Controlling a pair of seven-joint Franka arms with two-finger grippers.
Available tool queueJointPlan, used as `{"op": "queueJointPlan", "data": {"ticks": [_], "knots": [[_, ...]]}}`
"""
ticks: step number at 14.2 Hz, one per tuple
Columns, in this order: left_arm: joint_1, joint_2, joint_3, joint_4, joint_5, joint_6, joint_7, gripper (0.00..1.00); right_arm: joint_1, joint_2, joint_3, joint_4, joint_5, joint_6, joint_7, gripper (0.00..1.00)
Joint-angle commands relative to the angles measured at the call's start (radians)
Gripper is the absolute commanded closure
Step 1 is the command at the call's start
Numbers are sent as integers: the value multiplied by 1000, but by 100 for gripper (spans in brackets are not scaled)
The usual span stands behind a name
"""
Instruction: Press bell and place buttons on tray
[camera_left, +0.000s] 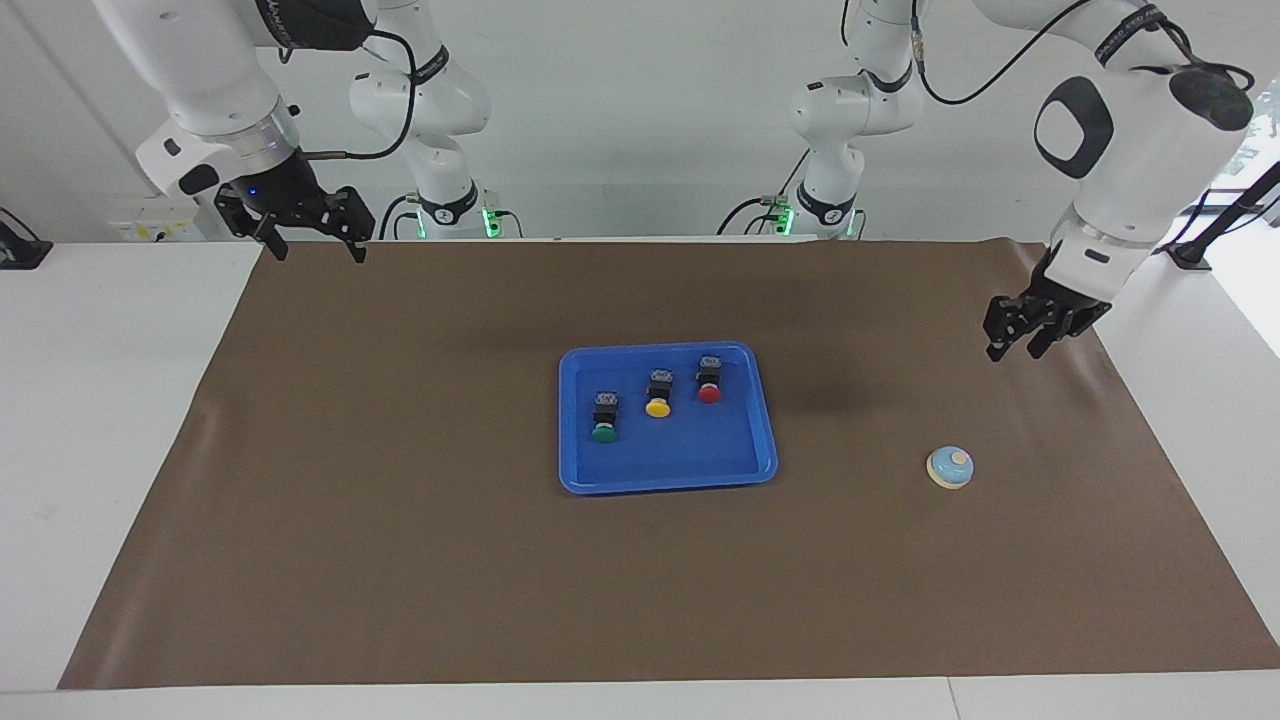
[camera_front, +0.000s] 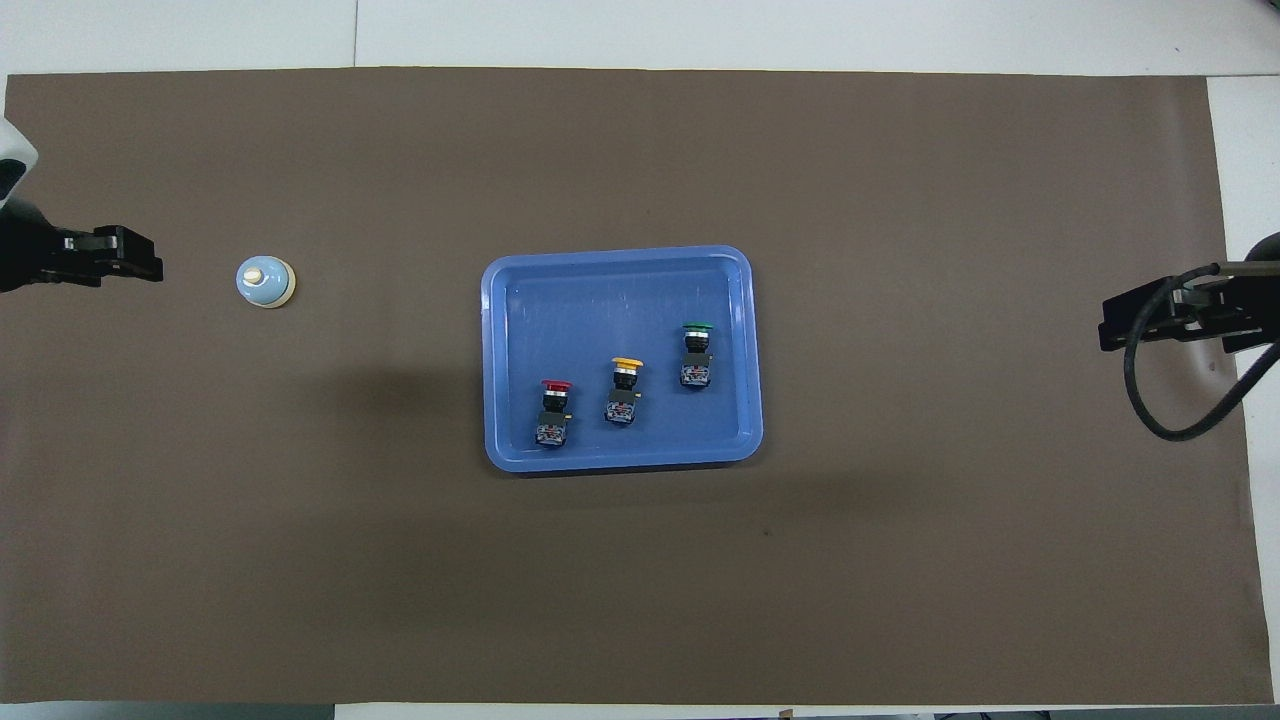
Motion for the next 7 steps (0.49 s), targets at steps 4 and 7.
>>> {"op": "queueJointPlan", "data": {"ticks": [4, 7], "knots": [[-14, -101, -4, -24, 6, -131, -9, 0, -19, -15, 14, -17, 0, 1, -9, 0], [-23, -98, -6, -17, -3, -150, -7, 0, -19, -15, 14, -17, 0, 1, -9, 0]]}}
